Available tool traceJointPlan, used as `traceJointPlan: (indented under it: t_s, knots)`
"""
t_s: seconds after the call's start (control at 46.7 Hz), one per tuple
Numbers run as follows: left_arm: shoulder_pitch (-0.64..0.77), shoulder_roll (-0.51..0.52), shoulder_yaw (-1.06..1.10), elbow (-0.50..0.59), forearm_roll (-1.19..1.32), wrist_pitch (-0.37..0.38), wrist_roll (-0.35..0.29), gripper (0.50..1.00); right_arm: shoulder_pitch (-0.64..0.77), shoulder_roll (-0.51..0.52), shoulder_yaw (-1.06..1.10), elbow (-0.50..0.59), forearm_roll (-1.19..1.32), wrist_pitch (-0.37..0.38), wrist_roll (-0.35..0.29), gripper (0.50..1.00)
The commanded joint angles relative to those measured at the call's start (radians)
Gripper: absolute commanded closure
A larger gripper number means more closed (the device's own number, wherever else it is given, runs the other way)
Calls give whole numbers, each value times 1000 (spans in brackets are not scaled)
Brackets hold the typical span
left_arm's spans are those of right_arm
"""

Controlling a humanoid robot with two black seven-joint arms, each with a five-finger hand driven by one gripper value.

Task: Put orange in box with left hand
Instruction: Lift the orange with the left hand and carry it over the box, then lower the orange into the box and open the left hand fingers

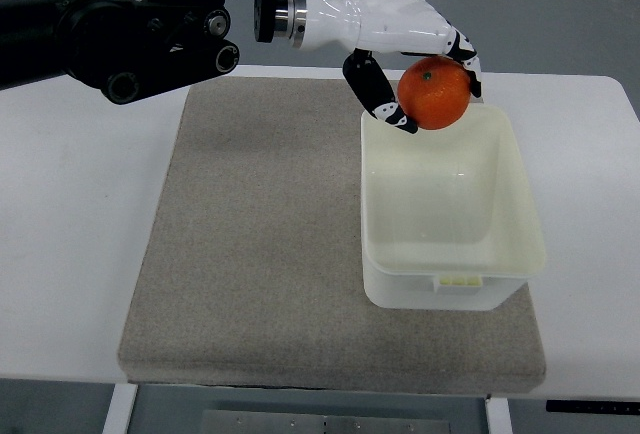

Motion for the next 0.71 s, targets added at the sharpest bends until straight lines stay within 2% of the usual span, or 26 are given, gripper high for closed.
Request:
traceJointPlan:
  t_s: [0.0,0.193,0.3,0.493,0.685]
  knots:
    - [-5,-5,-1,-23,6,5,0,1000,0,0,0,0,0,0,0,574]
    - [15,-20,0,-14,92,17,0,1000,0,0,0,0,0,0,0,574]
    - [56,-84,3,3,99,45,0,1000,0,0,0,0,0,0,0,574]
    - [96,-134,5,52,99,45,0,1000,0,0,0,0,0,0,0,574]
    - [127,-137,14,55,106,45,0,1000,0,0,0,0,0,0,0,574]
